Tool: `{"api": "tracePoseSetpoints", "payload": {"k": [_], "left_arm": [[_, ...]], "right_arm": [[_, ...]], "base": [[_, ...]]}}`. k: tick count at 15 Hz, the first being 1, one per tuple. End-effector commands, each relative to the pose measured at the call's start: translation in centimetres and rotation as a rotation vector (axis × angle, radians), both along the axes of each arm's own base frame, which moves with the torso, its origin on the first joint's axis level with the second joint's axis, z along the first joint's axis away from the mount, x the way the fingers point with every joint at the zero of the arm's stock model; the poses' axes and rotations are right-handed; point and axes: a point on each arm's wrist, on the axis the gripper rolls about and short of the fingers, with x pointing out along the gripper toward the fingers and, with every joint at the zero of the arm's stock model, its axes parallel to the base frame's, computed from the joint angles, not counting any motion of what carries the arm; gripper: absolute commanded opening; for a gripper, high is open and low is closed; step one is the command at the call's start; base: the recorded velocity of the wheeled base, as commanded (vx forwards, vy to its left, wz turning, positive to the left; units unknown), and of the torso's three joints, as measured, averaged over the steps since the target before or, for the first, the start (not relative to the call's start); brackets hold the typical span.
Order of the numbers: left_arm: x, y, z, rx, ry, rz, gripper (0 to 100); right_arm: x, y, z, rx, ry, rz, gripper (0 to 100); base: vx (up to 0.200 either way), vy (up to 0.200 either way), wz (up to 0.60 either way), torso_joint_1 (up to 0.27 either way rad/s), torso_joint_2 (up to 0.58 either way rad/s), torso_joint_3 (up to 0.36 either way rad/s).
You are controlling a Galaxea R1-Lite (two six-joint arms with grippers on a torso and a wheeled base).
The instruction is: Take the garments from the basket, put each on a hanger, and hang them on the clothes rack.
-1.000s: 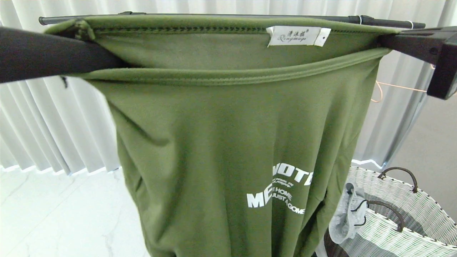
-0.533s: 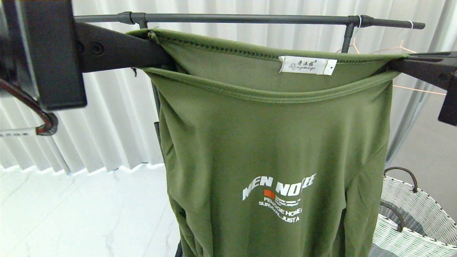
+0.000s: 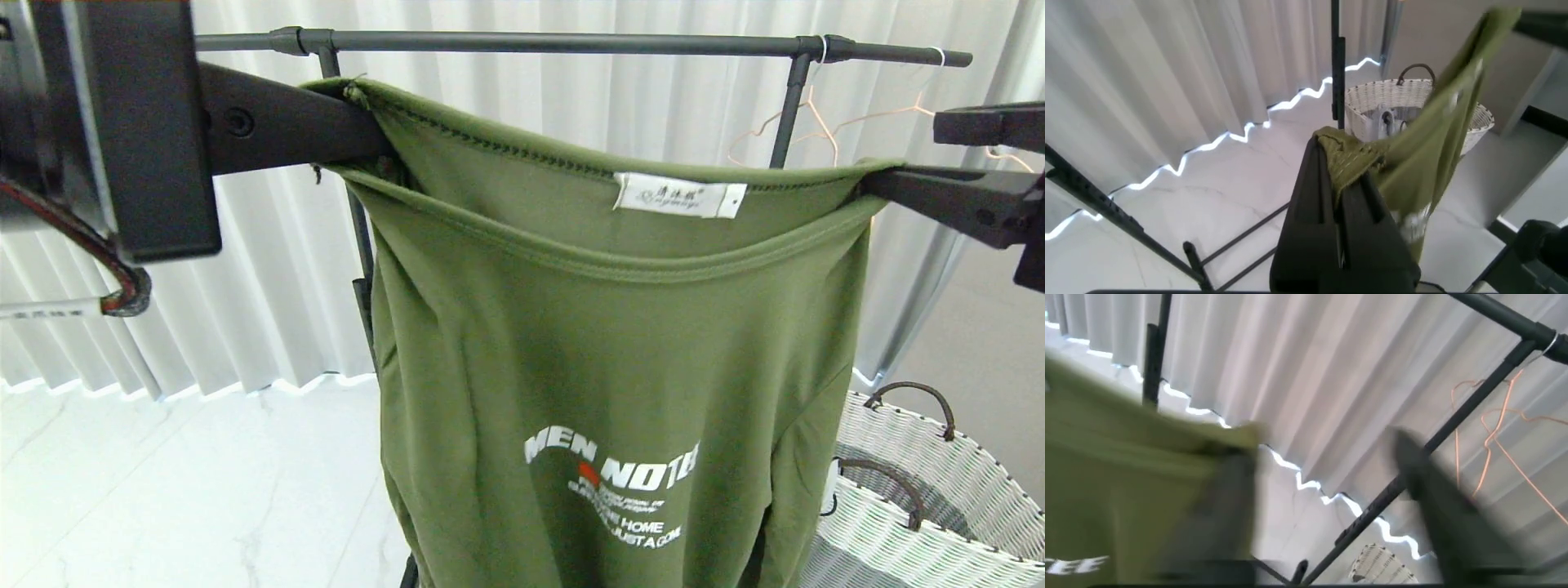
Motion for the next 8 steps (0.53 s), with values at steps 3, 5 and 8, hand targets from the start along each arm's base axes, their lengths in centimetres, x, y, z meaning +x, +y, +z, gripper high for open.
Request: {"api": "tracePoseSetpoints", "payload": {"k": [3,5,8], "left_arm": [[0.8,0.0,-0.4,0.030,-0.007,0.125,0],[2.6,0.7,-0.9,0.058,-0.003,0.275,0],[3.5,1.1,-1.1,0.067,0.004,0.341,0]], "right_arm": [[-2.0,-2.2,-1.2,0.000,0.003,0.055,100],[-2.9,-3.3,-1.3,-0.016,0.021,0.057,100],[-3.2,-3.8,-1.3,-0.016,0.021,0.057,100]], "base": [[0.000,0.000,0.00,0.000,0.00,0.000],[0.000,0.000,0.00,0.000,0.00,0.000],[0.000,0.000,0.00,0.000,0.00,0.000]]}}
